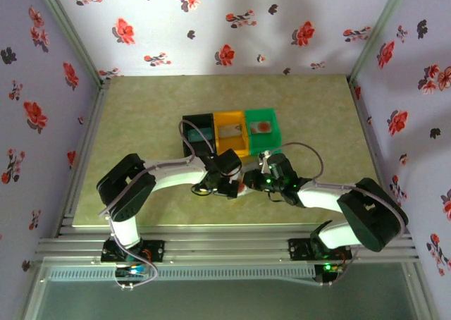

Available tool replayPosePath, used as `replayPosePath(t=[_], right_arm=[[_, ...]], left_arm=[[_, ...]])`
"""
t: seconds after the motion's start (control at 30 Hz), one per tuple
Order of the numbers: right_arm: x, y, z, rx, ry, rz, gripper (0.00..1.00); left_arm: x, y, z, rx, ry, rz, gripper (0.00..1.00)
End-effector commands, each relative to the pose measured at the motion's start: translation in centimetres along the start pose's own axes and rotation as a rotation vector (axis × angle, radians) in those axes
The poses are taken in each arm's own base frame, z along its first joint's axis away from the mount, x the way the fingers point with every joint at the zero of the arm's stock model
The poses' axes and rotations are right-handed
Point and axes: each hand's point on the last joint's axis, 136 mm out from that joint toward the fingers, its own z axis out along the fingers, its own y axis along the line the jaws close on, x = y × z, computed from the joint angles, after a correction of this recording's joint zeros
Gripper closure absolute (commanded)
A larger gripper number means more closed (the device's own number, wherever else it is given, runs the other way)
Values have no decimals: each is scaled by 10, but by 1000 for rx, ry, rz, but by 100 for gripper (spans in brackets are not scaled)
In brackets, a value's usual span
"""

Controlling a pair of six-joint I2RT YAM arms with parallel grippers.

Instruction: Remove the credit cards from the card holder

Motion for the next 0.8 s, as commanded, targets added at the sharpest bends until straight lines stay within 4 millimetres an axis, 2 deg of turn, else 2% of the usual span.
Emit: replayPosePath(t=[0.0, 0.1, 0.3, 0.57, 0.77], right_arm=[[21, 14, -1, -88, 92, -28, 86], [24, 13, -1, -92, 102, -34, 86], [32, 13, -1, -101, 119, -44, 92], [44, 11, 1, -92, 156, -67, 90], [50, 6, 1, -75, 174, -79, 97]], left_arm=[[33, 7, 35, -12, 137, 3, 0], [33, 9, 35, -14, 139, 3, 0], [32, 10, 33, -13, 137, 1, 0], [30, 12, 31, -12, 135, 2, 0], [29, 16, 29, -12, 133, -2, 0]])
